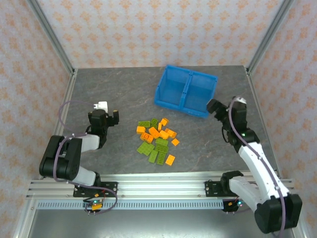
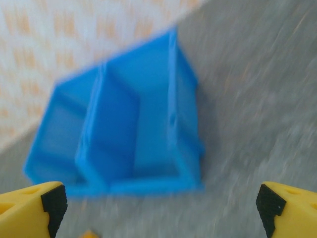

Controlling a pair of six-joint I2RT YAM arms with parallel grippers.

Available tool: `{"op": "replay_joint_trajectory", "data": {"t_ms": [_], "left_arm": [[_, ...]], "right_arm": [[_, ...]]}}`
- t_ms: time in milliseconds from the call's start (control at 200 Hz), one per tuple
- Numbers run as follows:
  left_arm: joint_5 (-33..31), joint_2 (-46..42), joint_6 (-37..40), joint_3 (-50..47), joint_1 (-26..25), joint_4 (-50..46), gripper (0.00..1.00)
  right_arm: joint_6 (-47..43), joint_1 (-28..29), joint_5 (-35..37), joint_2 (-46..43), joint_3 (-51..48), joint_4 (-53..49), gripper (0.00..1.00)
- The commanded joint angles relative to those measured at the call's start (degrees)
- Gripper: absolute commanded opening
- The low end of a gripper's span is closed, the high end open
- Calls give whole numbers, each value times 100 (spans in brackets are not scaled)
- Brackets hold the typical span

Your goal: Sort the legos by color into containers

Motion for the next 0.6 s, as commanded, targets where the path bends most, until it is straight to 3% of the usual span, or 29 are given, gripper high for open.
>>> {"op": "replay_joint_trajectory", "data": {"t_ms": [0, 175, 280, 430, 596], "left_arm": [[-393, -1005, 97, 433, -330, -1035, 100], [51, -2583, 366, 906, -1352, -2480, 100], [738, -3127, 1187, 1512, -2211, -3773, 100], [1447, -3544, 2482, 2264, -3453, -5788, 99], [2073, -3739, 3688, 2420, -4093, -7448, 99]], "right_arm": [[-190, 657, -833, 544, 550, -1702, 99], [-570, 1796, -1208, 1775, 1110, -2111, 99], [-958, 2394, -1103, 2457, 1305, -2133, 99], [-1108, 2719, -901, 3120, 1489, -2037, 99], [-1474, 3023, -925, 3663, 1822, -1950, 93]]}}
